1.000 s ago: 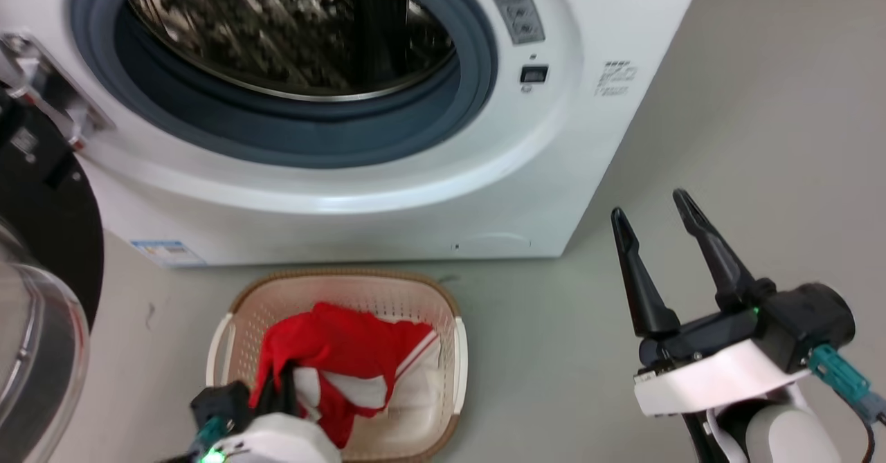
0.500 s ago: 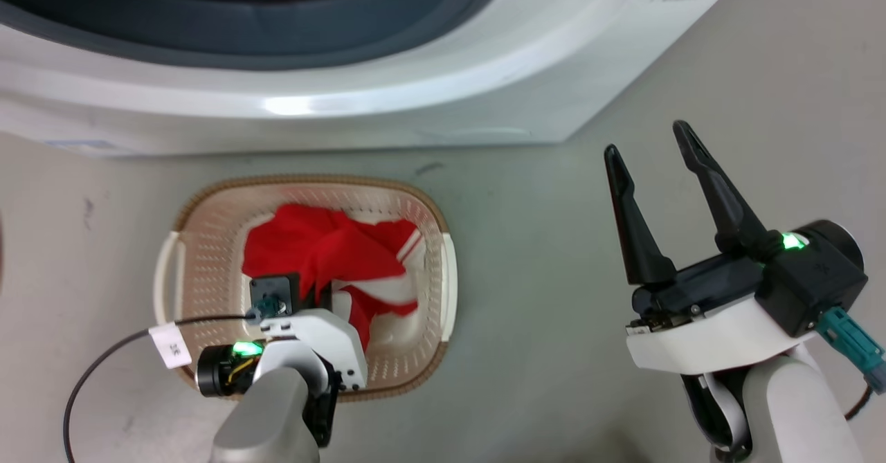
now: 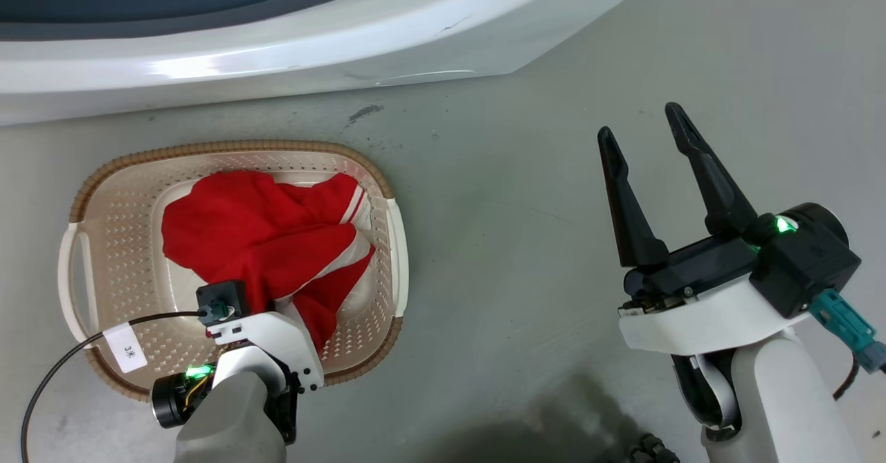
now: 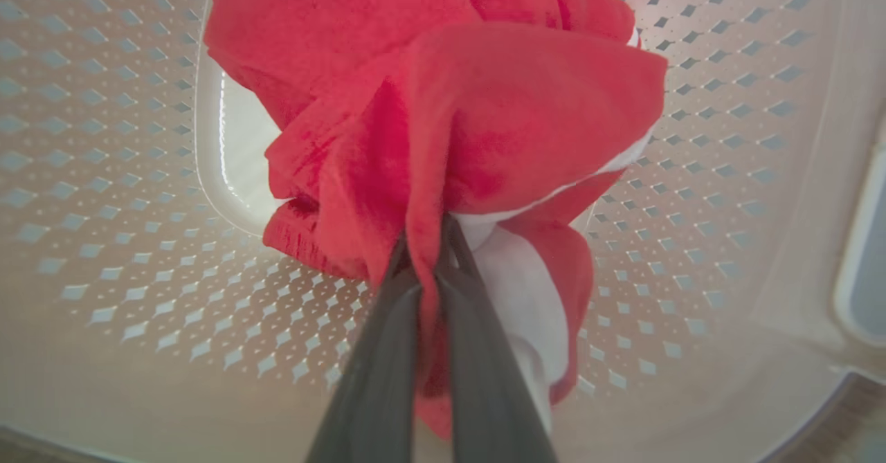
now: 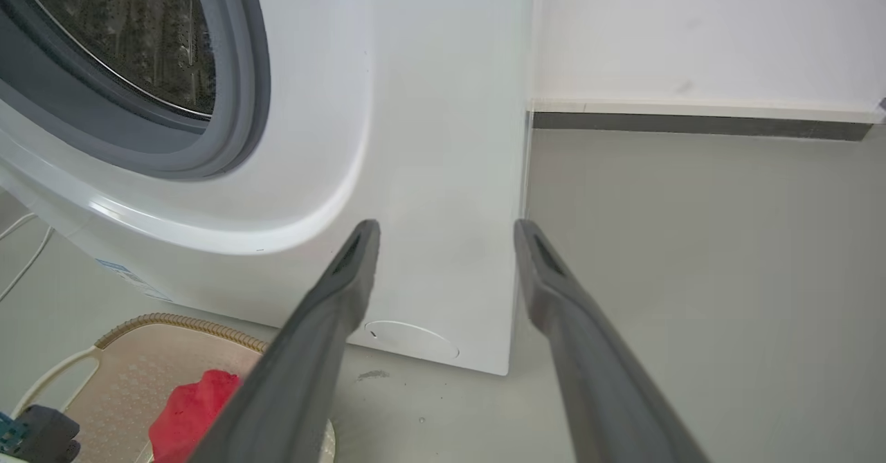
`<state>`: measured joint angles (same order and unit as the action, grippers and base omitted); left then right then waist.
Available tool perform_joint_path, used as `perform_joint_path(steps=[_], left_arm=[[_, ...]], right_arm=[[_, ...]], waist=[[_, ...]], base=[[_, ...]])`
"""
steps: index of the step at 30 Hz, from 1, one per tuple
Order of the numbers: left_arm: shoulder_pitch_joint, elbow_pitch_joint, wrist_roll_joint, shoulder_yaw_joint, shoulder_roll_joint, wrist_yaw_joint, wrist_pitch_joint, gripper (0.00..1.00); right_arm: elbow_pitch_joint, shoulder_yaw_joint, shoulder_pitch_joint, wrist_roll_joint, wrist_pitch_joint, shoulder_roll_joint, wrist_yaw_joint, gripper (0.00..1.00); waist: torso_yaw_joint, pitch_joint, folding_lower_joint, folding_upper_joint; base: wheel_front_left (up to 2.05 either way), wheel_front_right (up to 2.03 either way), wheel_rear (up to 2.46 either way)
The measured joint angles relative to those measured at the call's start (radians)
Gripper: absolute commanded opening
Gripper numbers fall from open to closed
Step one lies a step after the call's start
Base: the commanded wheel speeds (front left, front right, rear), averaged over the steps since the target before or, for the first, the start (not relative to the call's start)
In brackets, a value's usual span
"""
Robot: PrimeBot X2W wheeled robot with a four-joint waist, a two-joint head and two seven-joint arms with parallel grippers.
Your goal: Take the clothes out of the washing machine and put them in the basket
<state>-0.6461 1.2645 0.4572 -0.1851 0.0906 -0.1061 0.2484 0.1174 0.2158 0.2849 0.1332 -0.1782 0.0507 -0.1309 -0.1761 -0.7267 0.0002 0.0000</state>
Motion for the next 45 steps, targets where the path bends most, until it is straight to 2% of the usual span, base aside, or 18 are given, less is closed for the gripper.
perform_joint_path(steps=[1, 5, 10, 16, 24, 29, 36, 45], left_arm=[[0.0, 0.001, 0.004, 0.0, 0.002, 0.001, 0.001, 1.0], [0.004, 0.007, 0.025, 0.015, -0.002, 0.03, 0.006, 1.0], [0.037, -0.019, 0.031, 0.023, -0.001, 0.065, 0.012, 1.0], [0.127, -0.222, -0.01, 0.051, 0.007, 0.072, 0.015, 1.0], [0.272, -0.537, -0.118, 0.118, 0.007, 0.071, 0.014, 1.0], [0.344, -0.778, -0.2, 0.15, -0.002, 0.071, 0.015, 1.0], [0.43, -1.073, -0.312, 0.134, -0.003, 0.081, 0.015, 1.0], [0.572, -1.203, -0.347, 0.118, 0.021, 0.083, 0.0, 1.0]], right_arm=[[-0.007, -0.002, 0.002, 0.001, -0.004, 0.0, 0.0, 1.0], [-0.043, -0.002, 0.003, -0.001, -0.015, 0.0, 0.0, 1.0], [-0.075, -0.009, -0.006, -0.009, -0.018, 0.0, 0.0, 1.0], [-0.083, -0.031, -0.061, -0.023, 0.0, 0.0, 0.0, 1.0], [-0.059, -0.073, -0.141, -0.041, 0.039, 0.0, 0.0, 1.0], [-0.045, -0.096, -0.184, -0.048, 0.056, 0.0, 0.0, 1.0], [-0.035, -0.137, -0.237, -0.063, 0.083, 0.0, 0.0, 1.0], [-0.034, -0.133, -0.297, -0.063, 0.103, 0.0, 0.0, 1.0]], waist=[[-0.003, 0.001, 0.0, 0.0], [-0.002, 0.035, 0.0, 0.0], [0.009, 0.13, -0.0001, 0.0], [0.028, 0.276, -0.0002, 0.0], [0.053, 0.462, -0.0003, 0.0], [0.069, 0.551, -0.0004, 0.0], [0.095, 0.642, -0.0005, 0.0], [0.115, 0.722, -0.0004, 0.0]], base=[[0.0, 0.0, 0.0], [0.0, 0.0, 0.0], [0.0, 0.0, 0.0], [0.0, 0.0, 0.0], [0.0, 0.0, 0.0], [0.0, 0.0, 0.0], [0.0, 0.0, 0.0], [0.0, 0.0, 0.0]])
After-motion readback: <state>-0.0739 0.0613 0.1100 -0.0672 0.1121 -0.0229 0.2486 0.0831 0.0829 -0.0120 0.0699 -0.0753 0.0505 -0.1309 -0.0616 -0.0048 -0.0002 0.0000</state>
